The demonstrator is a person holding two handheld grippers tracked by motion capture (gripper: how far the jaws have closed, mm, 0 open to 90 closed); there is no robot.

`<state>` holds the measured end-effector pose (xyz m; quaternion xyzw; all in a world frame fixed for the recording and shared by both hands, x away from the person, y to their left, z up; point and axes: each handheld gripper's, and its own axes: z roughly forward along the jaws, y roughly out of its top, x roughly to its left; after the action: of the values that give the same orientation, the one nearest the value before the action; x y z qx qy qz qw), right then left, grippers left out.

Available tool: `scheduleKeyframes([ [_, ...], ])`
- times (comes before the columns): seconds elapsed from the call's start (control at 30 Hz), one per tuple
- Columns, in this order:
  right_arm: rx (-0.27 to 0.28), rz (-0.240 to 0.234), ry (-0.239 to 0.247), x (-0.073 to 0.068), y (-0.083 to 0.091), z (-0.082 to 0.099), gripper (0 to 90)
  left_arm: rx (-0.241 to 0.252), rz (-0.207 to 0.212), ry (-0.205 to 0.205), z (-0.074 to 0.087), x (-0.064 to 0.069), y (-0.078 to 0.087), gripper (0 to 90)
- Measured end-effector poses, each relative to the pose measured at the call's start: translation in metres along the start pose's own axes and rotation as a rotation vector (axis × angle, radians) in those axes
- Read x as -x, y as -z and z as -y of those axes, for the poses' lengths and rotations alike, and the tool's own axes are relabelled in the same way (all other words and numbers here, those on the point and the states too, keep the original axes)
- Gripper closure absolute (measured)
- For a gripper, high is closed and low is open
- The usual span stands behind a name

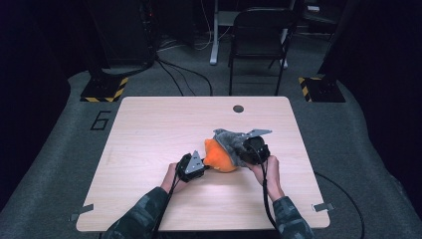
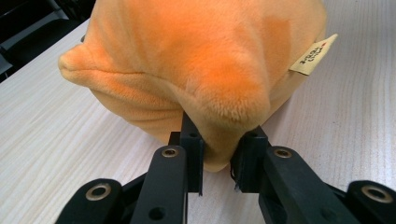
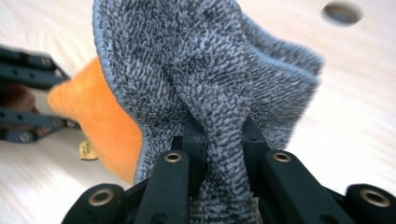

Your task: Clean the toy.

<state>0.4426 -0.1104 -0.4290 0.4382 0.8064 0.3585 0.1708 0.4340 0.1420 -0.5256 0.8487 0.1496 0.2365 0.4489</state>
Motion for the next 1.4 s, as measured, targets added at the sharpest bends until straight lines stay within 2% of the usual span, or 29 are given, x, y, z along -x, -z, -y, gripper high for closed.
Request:
scheduleKeyframes([
  [0.03, 0.030, 0.010, 0.011, 0.004, 0.008, -0.001, 77.7, -0.001, 0.000, -0.001, 0.000, 0.000, 0.000, 77.3],
  [0.1, 0.059, 0.032, -0.011, 0.011, 0.021, -0.001, 77.6, -0.003, 0.004, -0.009, 0.000, 0.000, 0.000, 77.4],
  [0.17, 0.060, 0.066, -0.025, 0.019, 0.032, 0.003, 77.5, -0.002, 0.002, 0.000, 0.000, 0.000, 0.000, 77.6],
  [0.23, 0.045, 0.092, -0.054, 0.030, 0.040, 0.016, 77.4, -0.002, -0.001, -0.001, 0.000, 0.000, 0.000, 77.7],
  [0.3, 0.018, 0.123, -0.062, 0.036, 0.039, 0.029, 77.3, -0.002, -0.002, 0.000, 0.000, 0.000, 0.000, 78.0],
  [0.33, 0.000, 0.139, -0.086, 0.039, 0.038, 0.037, 77.2, -0.002, -0.001, 0.000, 0.000, 0.000, 0.000, 78.1],
  [0.37, -0.021, 0.161, -0.083, 0.044, 0.035, 0.045, 77.2, -0.002, -0.001, 0.001, 0.000, 0.000, 0.000, 78.3],
  [0.43, -0.055, 0.184, -0.100, 0.050, 0.031, 0.053, 77.1, -0.001, 0.001, 0.002, 0.000, 0.000, 0.000, 78.5],
  [0.57, -0.095, 0.186, -0.141, 0.060, 0.021, 0.061, 76.8, 0.004, 0.000, 0.003, 0.000, -0.001, 0.001, 78.9],
  [0.73, -0.122, 0.180, -0.127, 0.060, 0.009, 0.063, 76.4, 0.023, -0.004, 0.008, 0.000, 0.000, 0.001, 79.5],
  [0.83, -0.124, 0.179, -0.129, 0.062, 0.008, 0.063, 76.2, 0.036, -0.014, 0.002, -0.001, 0.000, 0.003, 80.7],
  [0.93, -0.125, 0.181, -0.136, 0.065, 0.009, 0.065, 76.1, 0.046, -0.010, 0.014, -0.003, 0.000, 0.005, 81.5],
  [1.1, -0.121, 0.188, -0.156, 0.071, 0.012, 0.066, 76.0, 0.079, 0.017, 0.057, -0.013, -0.003, 0.012, 82.2],
  [1.23, -0.123, 0.186, -0.164, 0.074, 0.012, 0.067, 75.9, 0.107, 0.042, 0.142, -0.027, -0.007, 0.024, 82.1],
  [1.27, -0.122, 0.186, -0.168, 0.074, 0.012, 0.068, 75.9, 0.108, 0.044, 0.151, -0.029, -0.008, 0.026, 82.1],
  [1.4, -0.125, 0.185, -0.166, 0.074, 0.012, 0.067, 75.8, 0.102, 0.078, 0.240, -0.040, -0.012, 0.034, 81.8],
])
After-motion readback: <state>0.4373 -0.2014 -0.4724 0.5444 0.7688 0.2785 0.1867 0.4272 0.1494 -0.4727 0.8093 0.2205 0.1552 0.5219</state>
